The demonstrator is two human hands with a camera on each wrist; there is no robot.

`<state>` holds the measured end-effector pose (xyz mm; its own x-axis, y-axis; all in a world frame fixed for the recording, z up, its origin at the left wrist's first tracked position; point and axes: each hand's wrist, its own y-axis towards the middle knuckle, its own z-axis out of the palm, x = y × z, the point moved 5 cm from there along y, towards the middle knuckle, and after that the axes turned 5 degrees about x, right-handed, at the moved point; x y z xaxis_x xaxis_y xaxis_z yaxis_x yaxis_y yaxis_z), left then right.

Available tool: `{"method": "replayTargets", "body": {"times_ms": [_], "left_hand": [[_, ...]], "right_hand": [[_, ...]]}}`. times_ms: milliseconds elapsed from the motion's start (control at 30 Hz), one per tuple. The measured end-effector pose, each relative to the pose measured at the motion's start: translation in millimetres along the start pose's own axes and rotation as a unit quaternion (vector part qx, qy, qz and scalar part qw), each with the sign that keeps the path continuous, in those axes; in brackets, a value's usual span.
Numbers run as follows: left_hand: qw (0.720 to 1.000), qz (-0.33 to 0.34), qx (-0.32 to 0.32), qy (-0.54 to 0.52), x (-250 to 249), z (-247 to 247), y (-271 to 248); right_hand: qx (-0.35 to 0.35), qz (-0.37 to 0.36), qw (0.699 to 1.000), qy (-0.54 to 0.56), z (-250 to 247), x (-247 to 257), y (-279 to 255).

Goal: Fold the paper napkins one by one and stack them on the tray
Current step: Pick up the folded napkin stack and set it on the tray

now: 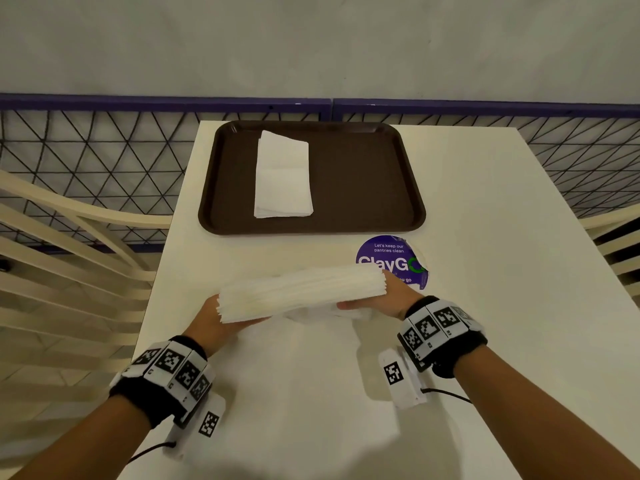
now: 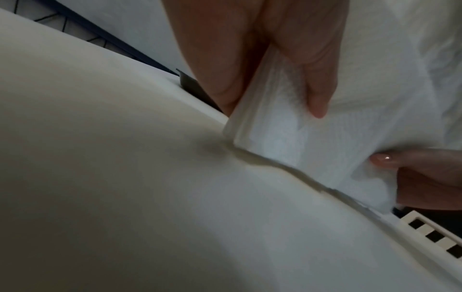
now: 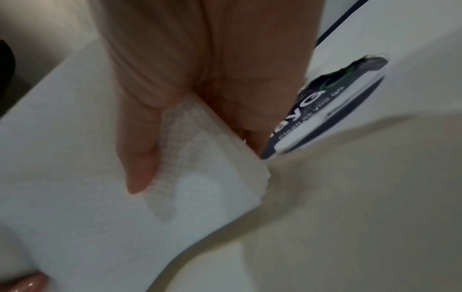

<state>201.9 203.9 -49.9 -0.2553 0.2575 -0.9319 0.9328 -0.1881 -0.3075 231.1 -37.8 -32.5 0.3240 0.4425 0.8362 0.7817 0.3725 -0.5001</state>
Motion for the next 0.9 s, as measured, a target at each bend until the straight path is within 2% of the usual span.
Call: {"method": "replayTargets", "body": {"times_ms": [100, 200, 333, 400, 567, 633, 733, 900], "left_hand": [[0.996, -0.02, -0.014, -0.09, -16.5, 3.1, -3.7], [0.977, -0.032, -0.003, -0.21, -32.3, 12.1, -7.5], [0.948, -0.029, -0.018, -0.318, -42.7, 27.5, -3.0], [0.934, -0.027, -0.037, -0.355, -49.3, 38.1, 1.4], [0.916, -0.038, -0.045, -0.397, -67.4, 64.2, 10.4], [0.911, -0.049, -0.058, -0.405, -70.7, 67.8, 13.0], [0.91, -0.046, -0.053, -0.409, -75.1, 67.4, 15.3], [0.924, -0.05, 0.0, -0.378, -79.4, 57.0, 19.4]], "right_hand": [[-0.025, 0.027, 0.996, 0.079, -10.5, 10.6, -2.4], [-0.035, 0.006, 0.973, 0.229, -20.2, 24.8, -8.2], [-0.057, -0.044, 0.882, 0.465, -19.0, 34.4, -14.1], [-0.044, -0.059, 0.855, 0.514, -4.6, 40.2, -14.6], [-0.078, -0.06, 0.859, 0.502, 18.0, 53.4, -3.1], [-0.102, -0.058, 0.852, 0.51, 12.6, 58.5, 0.3], [-0.12, -0.097, 0.858, 0.49, -4.9, 70.5, 0.4], [-0.141, -0.105, 0.904, 0.391, -36.6, 84.6, -4.6]]}}
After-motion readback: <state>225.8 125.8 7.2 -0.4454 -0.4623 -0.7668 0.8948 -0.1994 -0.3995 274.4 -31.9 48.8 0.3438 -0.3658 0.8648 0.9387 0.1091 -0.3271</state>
